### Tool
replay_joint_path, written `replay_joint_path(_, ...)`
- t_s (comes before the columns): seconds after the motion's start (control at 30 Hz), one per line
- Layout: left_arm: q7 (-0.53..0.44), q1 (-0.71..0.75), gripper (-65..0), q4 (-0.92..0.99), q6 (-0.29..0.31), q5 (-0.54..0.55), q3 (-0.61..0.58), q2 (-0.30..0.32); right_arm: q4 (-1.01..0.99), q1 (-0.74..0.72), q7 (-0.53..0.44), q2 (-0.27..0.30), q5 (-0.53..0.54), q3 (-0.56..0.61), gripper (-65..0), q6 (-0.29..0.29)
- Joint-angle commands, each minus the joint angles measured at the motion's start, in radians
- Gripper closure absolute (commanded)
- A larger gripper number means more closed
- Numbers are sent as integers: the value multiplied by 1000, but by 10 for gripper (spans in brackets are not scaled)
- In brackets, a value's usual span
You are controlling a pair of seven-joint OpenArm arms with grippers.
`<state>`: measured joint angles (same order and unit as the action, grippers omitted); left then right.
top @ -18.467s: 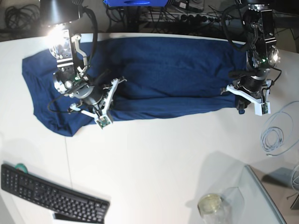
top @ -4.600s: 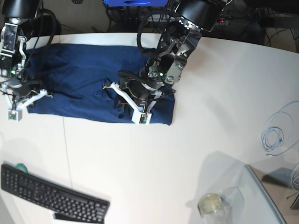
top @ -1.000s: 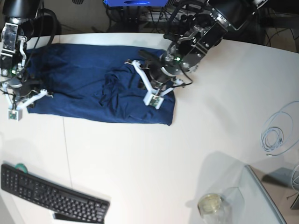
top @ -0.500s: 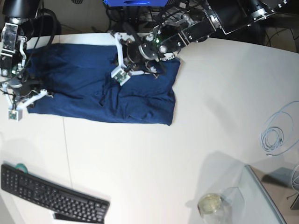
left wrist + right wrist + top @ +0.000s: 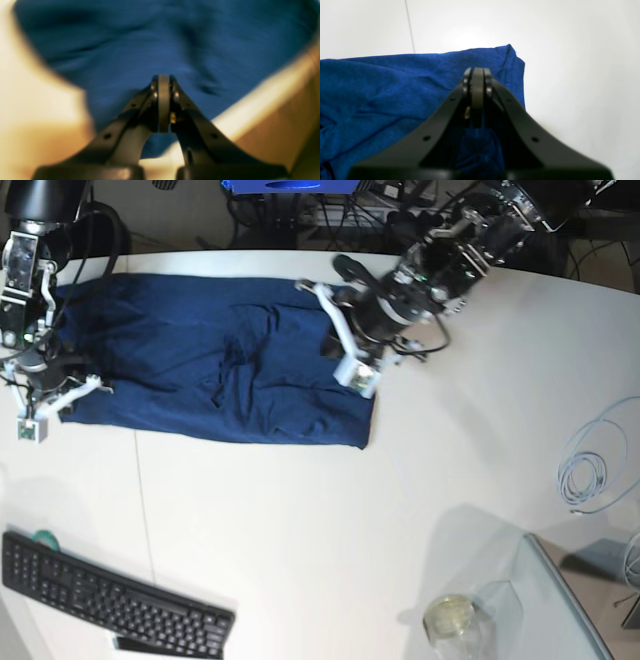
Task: Layout the t-shirt on the table in an organized manner, then fold the t-shirt properly
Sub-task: 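Drag the folded end further across the shirt with the left gripper, then release the shirt and lift the left gripper away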
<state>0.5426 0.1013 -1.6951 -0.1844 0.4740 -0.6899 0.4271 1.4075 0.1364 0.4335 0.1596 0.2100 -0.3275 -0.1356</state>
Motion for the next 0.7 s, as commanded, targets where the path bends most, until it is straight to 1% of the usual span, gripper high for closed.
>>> replay_joint_path(0.0,-16,10,0,-18,10,6,28,-4,16,-11,-23,13,4,-5,0,0)
replay_joint_path(0.03,-16,13,0,-16,10,4,34,-4,16,-11,-23,13,4,-5,0,0)
replay_joint_path(0.13,-14,19,0,14,10,-68,34,-7,16,-11,-23,13,4,-5,0,0)
replay_joint_path(0.23,-14,27,0,66,10,-131,32,-35,16,-11,-23,13,4,-2,0,0)
replay_joint_path(0.3,-14,54,0,88,10,-151,37,-41,16,-11,-23,13,4,-3,0,0)
replay_joint_path(0.53,-14,124,0,92,10,-157,42,-32,16,-11,-23,13,4,-3,0,0)
replay_joint_path(0.67,-14,156,0,89,10,-157,43,-14,16,-11,-23,13,4,-3,0,0)
